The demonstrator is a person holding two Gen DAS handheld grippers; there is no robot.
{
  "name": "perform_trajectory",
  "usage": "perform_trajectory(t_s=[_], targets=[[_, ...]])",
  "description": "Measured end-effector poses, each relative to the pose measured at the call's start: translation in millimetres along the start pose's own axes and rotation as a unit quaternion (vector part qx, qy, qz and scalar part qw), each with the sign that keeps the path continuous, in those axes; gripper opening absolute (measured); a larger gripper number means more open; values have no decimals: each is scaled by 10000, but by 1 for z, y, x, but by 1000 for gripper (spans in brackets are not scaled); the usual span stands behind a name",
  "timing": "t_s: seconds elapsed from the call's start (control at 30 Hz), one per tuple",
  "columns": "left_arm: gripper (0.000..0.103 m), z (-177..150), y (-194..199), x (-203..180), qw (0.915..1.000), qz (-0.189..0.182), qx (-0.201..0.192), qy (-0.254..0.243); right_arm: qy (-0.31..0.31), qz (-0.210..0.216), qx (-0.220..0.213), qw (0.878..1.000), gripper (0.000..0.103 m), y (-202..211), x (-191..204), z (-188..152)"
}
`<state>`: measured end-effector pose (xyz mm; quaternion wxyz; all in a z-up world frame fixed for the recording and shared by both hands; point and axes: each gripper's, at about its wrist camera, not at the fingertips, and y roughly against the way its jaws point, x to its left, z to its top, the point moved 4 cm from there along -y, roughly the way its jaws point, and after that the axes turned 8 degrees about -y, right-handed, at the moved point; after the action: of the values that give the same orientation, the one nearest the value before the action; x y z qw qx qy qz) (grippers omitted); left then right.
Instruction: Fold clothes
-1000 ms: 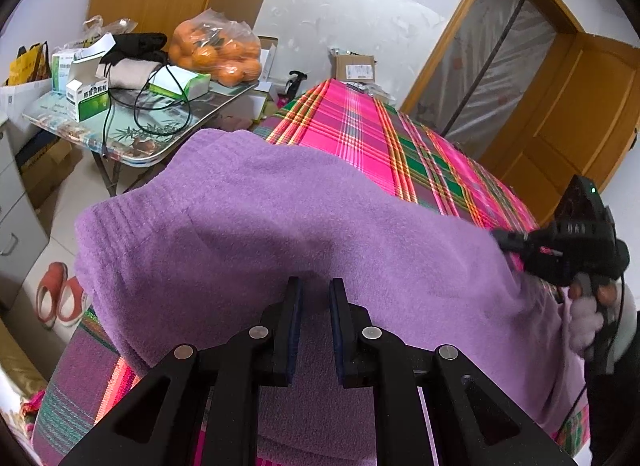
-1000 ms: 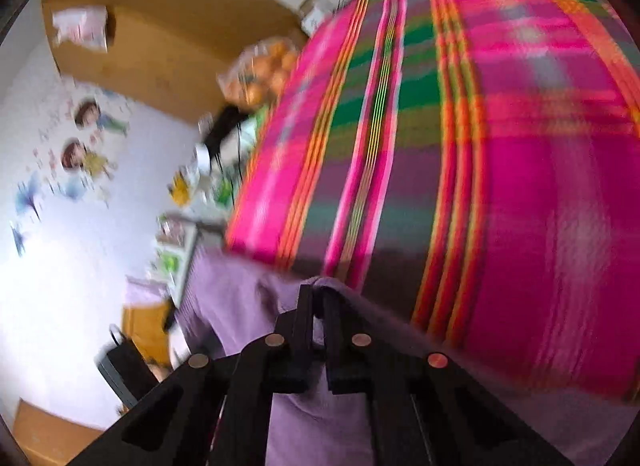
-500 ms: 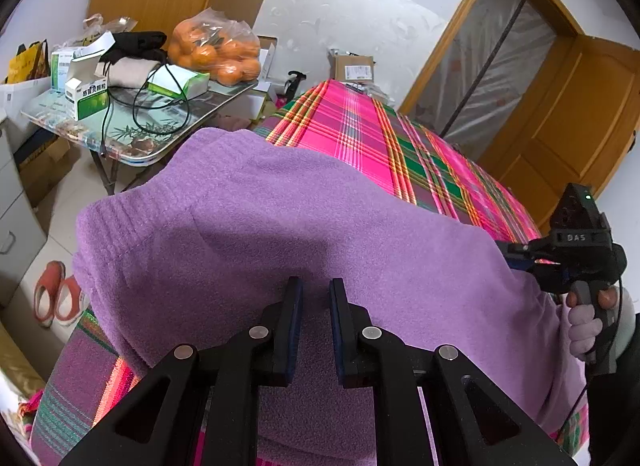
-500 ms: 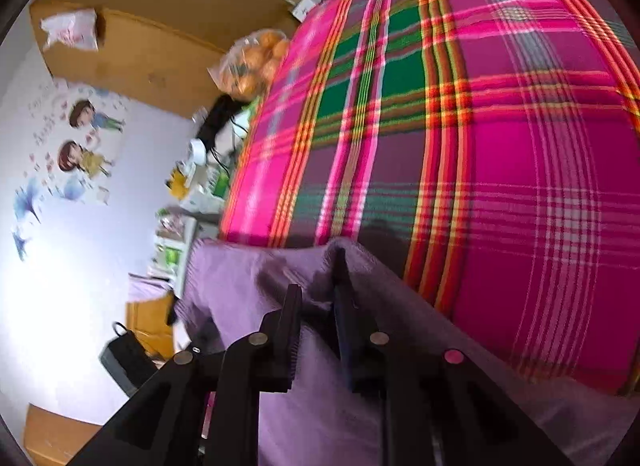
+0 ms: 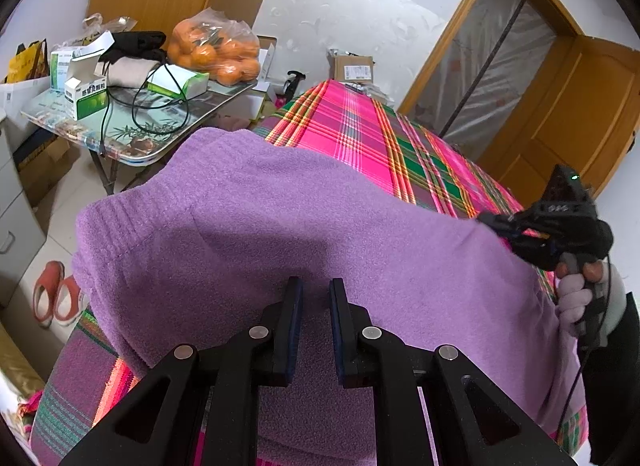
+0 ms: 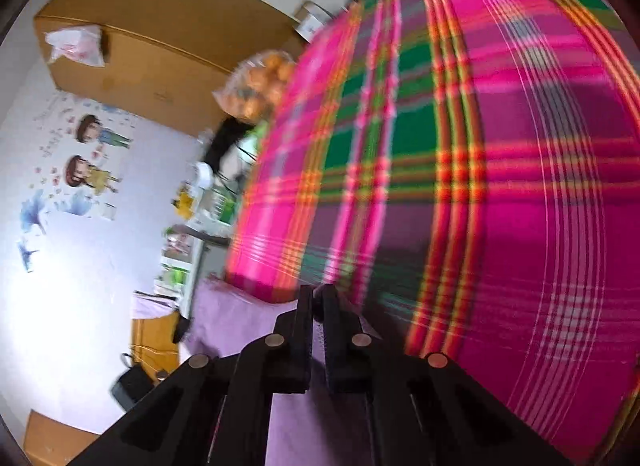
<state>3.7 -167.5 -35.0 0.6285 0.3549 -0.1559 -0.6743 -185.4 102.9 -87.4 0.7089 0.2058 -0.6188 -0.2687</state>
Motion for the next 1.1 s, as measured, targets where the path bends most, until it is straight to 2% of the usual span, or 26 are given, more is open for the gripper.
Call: perform_trajectory(t_s=[0.07,0.13,0.2,0.3,0.33,0.43,0.53,0.6,0.67,0.73,0.77,0.9,1.03,1.1], targets=[[14,3,1,-1,10000,48,51,-70,-41,-91,18,9999,8,-2,-5,-3],[14,9,5,-3,9997,133,92,-180,66,-128,-141,9998,9,9,-4,-7],[14,21,8,-4,9995,163,-27,-281,287,-215,-401,9986,9,23,5,-10],[14,41,2,-3,9988,291,-102,-380,595,1,-637,9962,15,37,26,-19],[14,44,-3,-1,9986,342,-67,-401,699,83,-626,9956,16,38,33,-24],[14,51,-22,6,9977,500,87,-455,973,62,-240,9949,16,16,43,-40],[14,57,-40,13,9962,657,242,-509,915,-229,-21,9955,16,-6,33,-43],[13,60,-42,23,9974,604,234,-311,683,-345,-113,9970,0,-10,17,-34],[10,63,-42,30,9964,741,279,-310,306,-253,-274,9988,0,-4,2,-24],[10,61,-35,31,9965,740,260,-288,109,-200,-437,9988,2,7,-5,-20],[10,60,-31,29,9965,751,222,-308,163,-224,-520,9983,5,13,-2,-21],[10,51,-12,19,9976,594,69,-354,498,-39,-651,9966,7,45,7,-39],[11,29,2,2,9981,404,67,-469,943,-11,-514,9942,11,51,19,-74],[11,16,7,-5,9978,357,108,-540,1249,-146,-364,9914,13,45,22,-97]])
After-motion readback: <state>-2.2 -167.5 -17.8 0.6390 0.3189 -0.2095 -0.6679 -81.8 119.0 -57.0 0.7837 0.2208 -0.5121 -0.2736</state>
